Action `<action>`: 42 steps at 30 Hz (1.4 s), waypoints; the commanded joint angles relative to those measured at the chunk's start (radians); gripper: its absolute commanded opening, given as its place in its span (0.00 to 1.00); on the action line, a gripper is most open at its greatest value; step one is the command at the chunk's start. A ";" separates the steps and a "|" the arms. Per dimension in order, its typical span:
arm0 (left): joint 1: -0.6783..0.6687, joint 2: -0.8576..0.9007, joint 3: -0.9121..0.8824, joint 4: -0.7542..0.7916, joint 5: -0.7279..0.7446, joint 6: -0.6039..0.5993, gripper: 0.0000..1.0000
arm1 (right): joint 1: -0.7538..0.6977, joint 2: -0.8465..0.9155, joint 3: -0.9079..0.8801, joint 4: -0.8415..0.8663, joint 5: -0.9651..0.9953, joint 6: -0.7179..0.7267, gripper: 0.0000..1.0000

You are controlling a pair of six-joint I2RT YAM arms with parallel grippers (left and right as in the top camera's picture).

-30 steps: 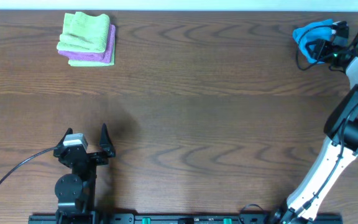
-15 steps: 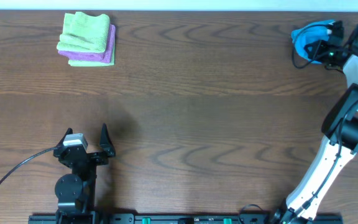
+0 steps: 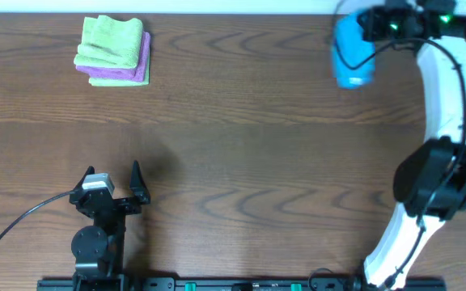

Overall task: Fold the cloth
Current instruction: 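Lift the blue cloth and carry it toward the table center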

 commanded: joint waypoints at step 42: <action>0.004 -0.005 -0.037 -0.020 -0.010 0.000 0.95 | 0.603 -0.051 -0.018 -0.525 0.706 -0.138 0.01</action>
